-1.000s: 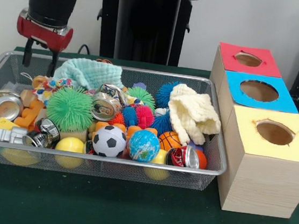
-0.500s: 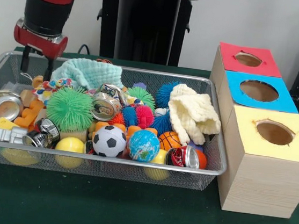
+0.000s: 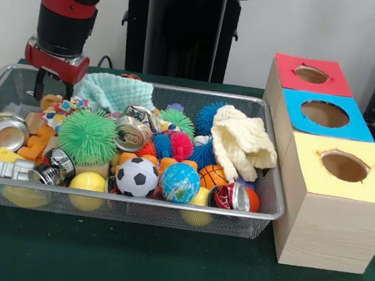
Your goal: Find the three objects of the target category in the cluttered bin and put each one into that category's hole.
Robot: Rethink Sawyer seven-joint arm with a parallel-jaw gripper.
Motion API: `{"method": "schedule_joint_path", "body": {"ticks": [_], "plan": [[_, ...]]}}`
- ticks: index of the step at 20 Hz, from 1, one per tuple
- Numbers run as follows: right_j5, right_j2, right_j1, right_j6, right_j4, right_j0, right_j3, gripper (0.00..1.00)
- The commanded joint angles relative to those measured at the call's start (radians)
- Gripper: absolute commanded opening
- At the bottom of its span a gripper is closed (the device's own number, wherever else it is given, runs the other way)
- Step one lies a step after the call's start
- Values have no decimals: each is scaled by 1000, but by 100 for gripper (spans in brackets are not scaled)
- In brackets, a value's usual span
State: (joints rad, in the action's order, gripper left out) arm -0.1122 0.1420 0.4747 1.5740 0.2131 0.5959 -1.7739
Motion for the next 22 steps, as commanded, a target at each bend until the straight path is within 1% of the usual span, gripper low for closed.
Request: {"method": "schedule_joint_path", "body": {"ticks": [1,5,7,11,13,14,15,17,21,22], "plan": [[6,-38,-46,297,-120,-24,-70,100],[2,-16,-54,316,-174,-45,-88,100],[26,-15,-67,330,-201,-48,-98,100],[77,-17,-103,314,-221,-47,-82,100],[108,4,-122,311,-219,-70,-73,100],[117,18,-131,307,-217,-84,-65,100],[106,58,-140,295,-216,-122,-40,100],[99,110,-144,297,-231,-169,-28,100],[61,204,-117,285,-264,-240,-30,100],[56,210,-109,278,-265,-244,-31,100]]}}
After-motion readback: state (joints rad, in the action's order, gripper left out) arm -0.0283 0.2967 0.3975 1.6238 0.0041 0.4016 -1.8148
